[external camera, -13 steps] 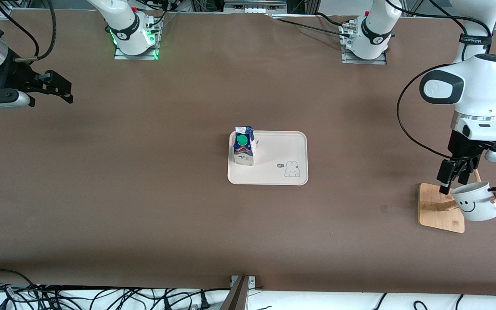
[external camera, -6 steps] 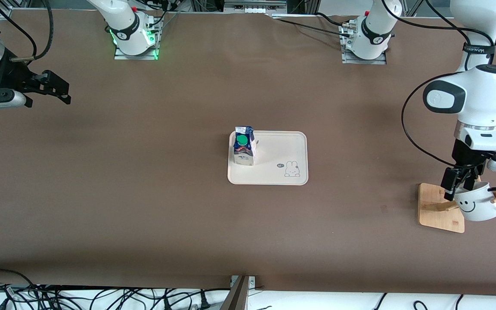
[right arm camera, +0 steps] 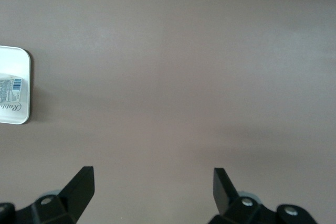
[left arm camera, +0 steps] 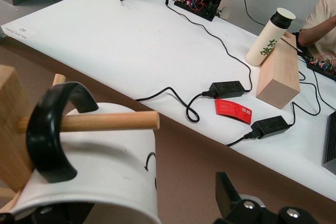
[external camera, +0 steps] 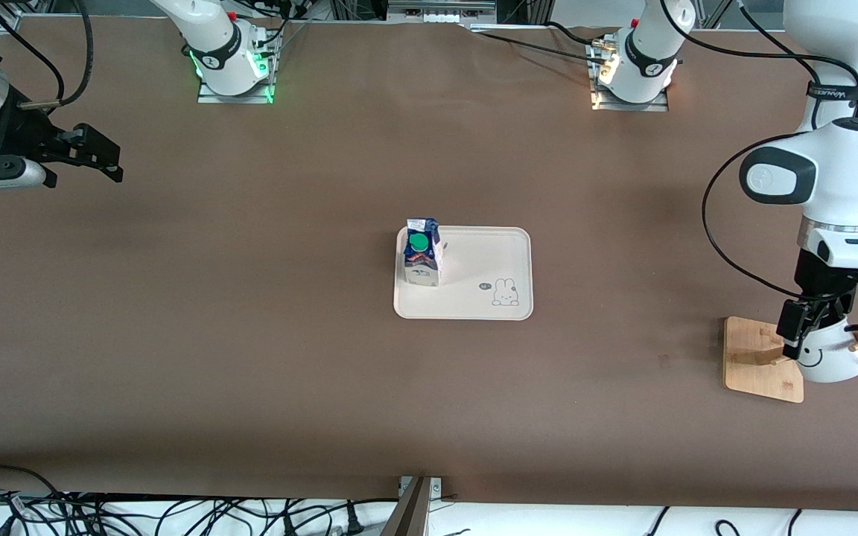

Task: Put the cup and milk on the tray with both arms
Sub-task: 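Lower the left gripper to the white mug on the wooden tree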

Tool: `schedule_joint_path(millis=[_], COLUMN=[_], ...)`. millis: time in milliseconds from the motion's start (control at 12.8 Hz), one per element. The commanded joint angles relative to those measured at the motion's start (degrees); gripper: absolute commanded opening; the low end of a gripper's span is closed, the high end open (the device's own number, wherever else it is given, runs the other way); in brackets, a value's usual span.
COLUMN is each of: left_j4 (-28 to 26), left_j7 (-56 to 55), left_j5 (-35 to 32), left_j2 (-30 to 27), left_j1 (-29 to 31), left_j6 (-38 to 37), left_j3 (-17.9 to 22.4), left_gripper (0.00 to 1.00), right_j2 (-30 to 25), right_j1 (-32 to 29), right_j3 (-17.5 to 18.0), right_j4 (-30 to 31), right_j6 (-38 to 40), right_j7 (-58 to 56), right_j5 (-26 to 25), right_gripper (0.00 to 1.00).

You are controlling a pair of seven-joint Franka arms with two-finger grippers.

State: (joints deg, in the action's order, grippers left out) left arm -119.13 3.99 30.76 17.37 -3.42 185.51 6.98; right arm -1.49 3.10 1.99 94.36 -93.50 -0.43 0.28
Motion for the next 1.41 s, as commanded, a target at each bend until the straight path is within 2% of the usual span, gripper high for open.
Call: schedule_joint_path(millis=[0, 546, 703, 781, 859, 937, 1327], left_j4=[1.98, 1.98, 1.98, 1.98, 1.89, 1.89, 1.89], left_j7=[2.59, 4.09, 4.00, 4.09, 4.09, 4.00, 4.00], left_j5=[-1.23, -0.61, -0.35, -0.52, -0.52, -0.35, -0.52], left_j2=[1.17, 0.56, 0.38, 0.03, -0.06, -0.06, -0.15], left_j1=[0.26, 0.35, 0.35, 0.35, 0.35, 0.35, 0.26], left_j6=[0.21, 0.21, 0.21, 0.21, 0.21, 0.21, 0.21], left_j3=[0.32, 0.32, 0.32, 0.32, 0.32, 0.32, 0.32], left_gripper=[1.00, 1.00, 0.47, 0.25, 0.09, 0.00, 0.00], right_j2=[0.44, 0.44, 0.53, 0.53, 0.53, 0.53, 0.53], right_j1=[-1.08, -1.08, -1.08, -1.08, -1.17, -1.17, -1.17], right_j3=[0.82, 0.73, 0.73, 0.73, 0.73, 0.73, 0.73], right_j4=[-1.20, -1.20, -1.20, -1.20, -1.20, -1.20, -1.20], right_j6=[0.25, 0.25, 0.25, 0.25, 0.25, 0.25, 0.25], right_j7=[-0.53, -0.53, -0.53, -0.53, -0.53, -0.53, -0.53], right_j5=[-0.54, -0.46, -0.46, -0.46, -0.46, -0.46, -0.37], right_gripper=[1.00, 1.00, 1.00, 1.00, 1.00, 1.00, 1.00])
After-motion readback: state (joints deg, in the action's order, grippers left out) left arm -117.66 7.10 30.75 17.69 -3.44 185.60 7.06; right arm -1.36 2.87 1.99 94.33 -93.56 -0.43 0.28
